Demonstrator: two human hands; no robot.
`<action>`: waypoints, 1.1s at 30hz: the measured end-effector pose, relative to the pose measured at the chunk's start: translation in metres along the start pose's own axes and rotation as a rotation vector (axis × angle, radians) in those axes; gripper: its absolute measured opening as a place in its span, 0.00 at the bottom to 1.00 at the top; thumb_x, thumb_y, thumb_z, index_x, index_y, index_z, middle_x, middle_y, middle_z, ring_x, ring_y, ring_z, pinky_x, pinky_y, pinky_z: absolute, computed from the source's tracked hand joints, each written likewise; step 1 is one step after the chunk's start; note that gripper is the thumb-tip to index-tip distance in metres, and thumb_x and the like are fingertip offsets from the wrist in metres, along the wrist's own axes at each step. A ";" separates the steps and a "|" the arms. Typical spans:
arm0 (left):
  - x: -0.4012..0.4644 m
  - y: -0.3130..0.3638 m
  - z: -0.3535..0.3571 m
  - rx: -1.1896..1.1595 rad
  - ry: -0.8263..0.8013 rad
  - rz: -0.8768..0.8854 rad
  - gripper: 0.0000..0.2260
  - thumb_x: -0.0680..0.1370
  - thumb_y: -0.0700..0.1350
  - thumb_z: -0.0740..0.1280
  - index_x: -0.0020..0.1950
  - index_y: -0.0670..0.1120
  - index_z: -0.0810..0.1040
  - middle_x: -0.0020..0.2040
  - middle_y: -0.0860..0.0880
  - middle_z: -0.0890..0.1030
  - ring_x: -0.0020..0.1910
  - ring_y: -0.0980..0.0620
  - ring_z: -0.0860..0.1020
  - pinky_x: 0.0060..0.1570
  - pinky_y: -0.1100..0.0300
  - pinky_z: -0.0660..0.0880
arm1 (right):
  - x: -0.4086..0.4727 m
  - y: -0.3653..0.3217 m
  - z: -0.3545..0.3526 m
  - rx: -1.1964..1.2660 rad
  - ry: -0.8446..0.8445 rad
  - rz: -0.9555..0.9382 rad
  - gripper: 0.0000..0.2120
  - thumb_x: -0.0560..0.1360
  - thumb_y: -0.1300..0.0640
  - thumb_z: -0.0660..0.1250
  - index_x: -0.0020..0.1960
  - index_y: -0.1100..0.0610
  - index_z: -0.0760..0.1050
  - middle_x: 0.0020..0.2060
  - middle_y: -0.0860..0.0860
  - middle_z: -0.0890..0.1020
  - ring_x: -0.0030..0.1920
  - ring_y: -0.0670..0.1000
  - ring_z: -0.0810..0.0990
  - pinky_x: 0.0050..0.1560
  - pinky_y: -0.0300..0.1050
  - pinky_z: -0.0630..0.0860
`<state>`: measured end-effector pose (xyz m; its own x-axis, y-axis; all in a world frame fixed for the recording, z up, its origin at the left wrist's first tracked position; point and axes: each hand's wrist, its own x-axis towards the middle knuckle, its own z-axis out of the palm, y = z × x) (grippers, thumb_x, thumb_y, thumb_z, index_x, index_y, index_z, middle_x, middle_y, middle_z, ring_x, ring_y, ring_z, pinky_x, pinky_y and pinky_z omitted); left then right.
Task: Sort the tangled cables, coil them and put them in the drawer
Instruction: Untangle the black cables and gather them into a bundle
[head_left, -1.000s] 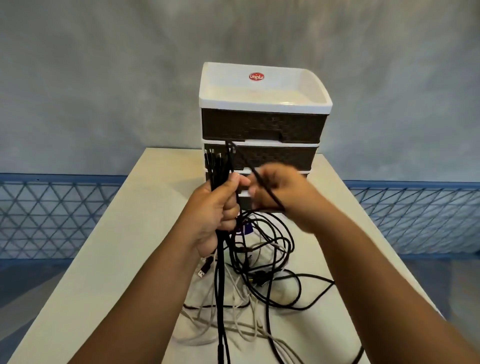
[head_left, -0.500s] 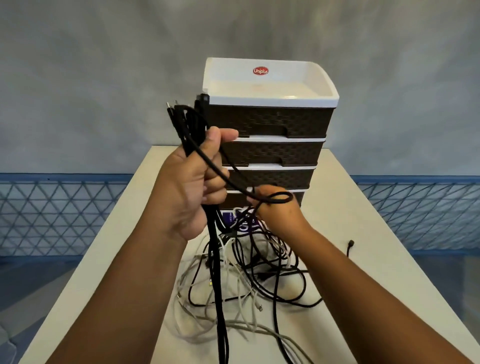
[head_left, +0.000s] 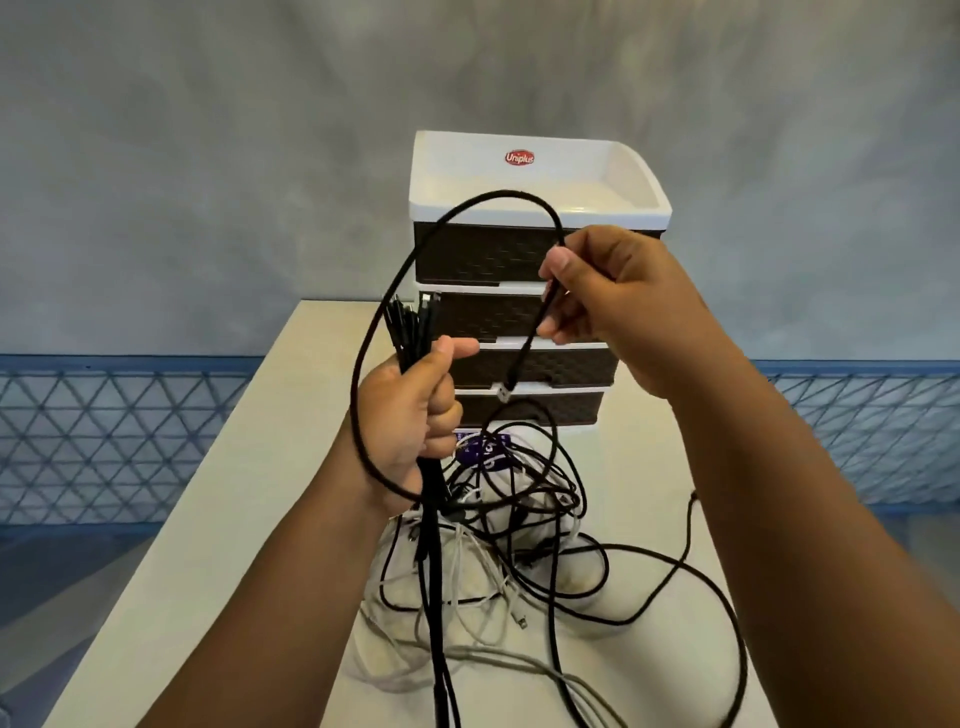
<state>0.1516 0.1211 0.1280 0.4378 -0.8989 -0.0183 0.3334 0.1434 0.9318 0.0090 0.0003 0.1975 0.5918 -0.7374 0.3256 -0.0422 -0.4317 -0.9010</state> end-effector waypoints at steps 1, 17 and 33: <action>-0.002 0.002 -0.001 -0.005 -0.012 -0.002 0.13 0.84 0.48 0.58 0.59 0.43 0.76 0.25 0.55 0.58 0.21 0.60 0.55 0.19 0.70 0.54 | -0.006 0.000 -0.003 -0.005 0.001 -0.003 0.08 0.82 0.57 0.62 0.47 0.58 0.77 0.35 0.58 0.81 0.35 0.55 0.84 0.38 0.48 0.81; -0.062 0.004 -0.004 -0.125 -0.216 -0.151 0.11 0.83 0.49 0.57 0.51 0.47 0.78 0.23 0.56 0.58 0.19 0.61 0.55 0.17 0.71 0.51 | -0.140 0.014 -0.031 0.085 0.231 0.146 0.08 0.82 0.59 0.61 0.48 0.62 0.75 0.37 0.58 0.78 0.33 0.53 0.81 0.34 0.43 0.79; -0.241 0.018 0.073 -0.098 -0.333 0.139 0.15 0.84 0.51 0.53 0.47 0.52 0.79 0.20 0.56 0.60 0.20 0.60 0.51 0.18 0.71 0.51 | -0.306 -0.041 -0.065 0.337 0.145 -0.162 0.07 0.78 0.55 0.64 0.45 0.58 0.75 0.34 0.54 0.79 0.31 0.54 0.81 0.33 0.46 0.76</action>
<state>-0.0092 0.3099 0.1755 0.1943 -0.9512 0.2398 0.3752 0.2979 0.8777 -0.2226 0.2101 0.1534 0.4479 -0.7500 0.4866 0.3233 -0.3716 -0.8703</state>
